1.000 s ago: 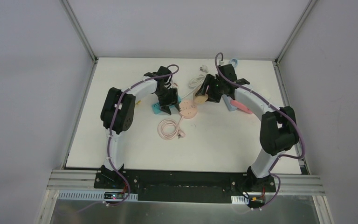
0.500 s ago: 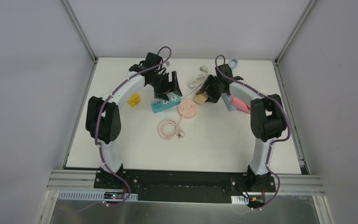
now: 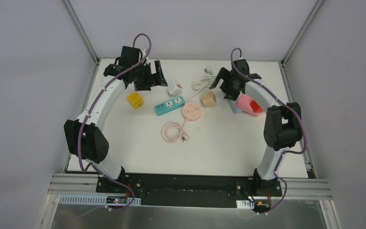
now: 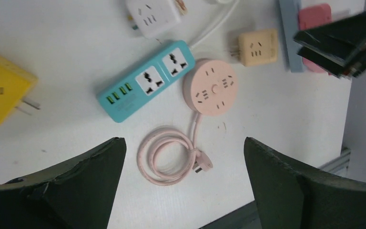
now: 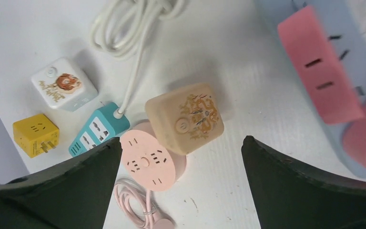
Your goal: Pull the plug off the socket
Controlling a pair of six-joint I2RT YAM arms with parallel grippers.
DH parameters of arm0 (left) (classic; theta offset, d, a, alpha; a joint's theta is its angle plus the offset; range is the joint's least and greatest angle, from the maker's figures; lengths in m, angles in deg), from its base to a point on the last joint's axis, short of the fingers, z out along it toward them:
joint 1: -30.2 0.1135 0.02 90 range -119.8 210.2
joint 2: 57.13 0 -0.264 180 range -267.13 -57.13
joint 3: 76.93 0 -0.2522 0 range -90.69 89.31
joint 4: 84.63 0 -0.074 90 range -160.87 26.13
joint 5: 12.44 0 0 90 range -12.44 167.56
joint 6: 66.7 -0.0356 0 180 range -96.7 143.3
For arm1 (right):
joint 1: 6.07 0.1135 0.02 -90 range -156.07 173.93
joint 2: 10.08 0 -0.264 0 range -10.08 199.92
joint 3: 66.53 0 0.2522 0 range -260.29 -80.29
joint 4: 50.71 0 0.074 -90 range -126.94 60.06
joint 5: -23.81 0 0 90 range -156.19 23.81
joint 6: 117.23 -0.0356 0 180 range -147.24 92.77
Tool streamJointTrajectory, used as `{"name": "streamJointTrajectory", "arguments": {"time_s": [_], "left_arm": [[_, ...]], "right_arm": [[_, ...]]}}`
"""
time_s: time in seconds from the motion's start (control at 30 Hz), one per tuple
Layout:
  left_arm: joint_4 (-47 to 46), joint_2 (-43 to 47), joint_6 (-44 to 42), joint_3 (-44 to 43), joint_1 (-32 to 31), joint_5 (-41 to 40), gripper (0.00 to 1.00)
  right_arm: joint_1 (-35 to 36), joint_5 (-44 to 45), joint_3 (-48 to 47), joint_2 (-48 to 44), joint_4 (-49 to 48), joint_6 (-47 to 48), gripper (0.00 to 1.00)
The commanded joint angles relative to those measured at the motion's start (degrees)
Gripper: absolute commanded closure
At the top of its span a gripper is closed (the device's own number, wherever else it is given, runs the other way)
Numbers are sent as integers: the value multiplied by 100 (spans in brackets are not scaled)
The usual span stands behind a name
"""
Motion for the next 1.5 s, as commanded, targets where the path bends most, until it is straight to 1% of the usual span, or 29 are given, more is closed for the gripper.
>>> {"name": "streamJointTrajectory", "arguments": {"time_s": [0.0,0.1,0.23,0.33,0.43,0.53,0.63,0.77,0.83,0.93,1.07,1.17,1.33,1.4,1.47], "left_arm": [[197,542,-328,-291,315,-500,1],[305,777,-559,-431,399,-947,1],[351,1110,-850,-523,468,-1571,1],[309,1285,-955,-515,547,-1915,1],[234,1402,-987,-470,626,-2001,1],[127,1477,-975,-392,669,-1967,1],[51,1518,-966,-343,676,-1697,1],[15,1476,-952,-315,678,-1233,1],[-12,1458,-921,-288,678,-1148,1],[-6,1432,-913,-277,678,-1063,1],[25,1402,-926,-269,678,-873,1],[38,1388,-893,-264,678,-712,1],[-150,1427,-530,-51,676,-386,2],[-276,1415,-350,70,674,-207,3],[-405,1384,-189,147,678,-40,4]], "right_arm": [[3,902,-32,-1203,88,813,2],[-44,1698,51,-1595,138,1180,4],[-232,2601,69,-1898,450,1423,3],[-624,2908,41,-1972,808,1232,3],[-1115,2922,122,-2078,1092,815,1],[-1613,2545,483,-2210,1152,451,1],[-2107,2191,873,-2342,1140,134,1],[-2566,1962,1230,-2460,946,-47,0],[-2795,1702,1359,-2463,775,-88,0],[-3043,1188,1532,-2410,369,-29,0],[-3321,6,1688,-2227,-414,269,1],[-3372,-575,1605,-2090,-686,530,4],[-3381,-775,1552,-2085,-623,816,11],[-3381,-1088,1584,-2085,-680,861,15],[-3381,-1333,1610,-2053,-737,880,24]]}}
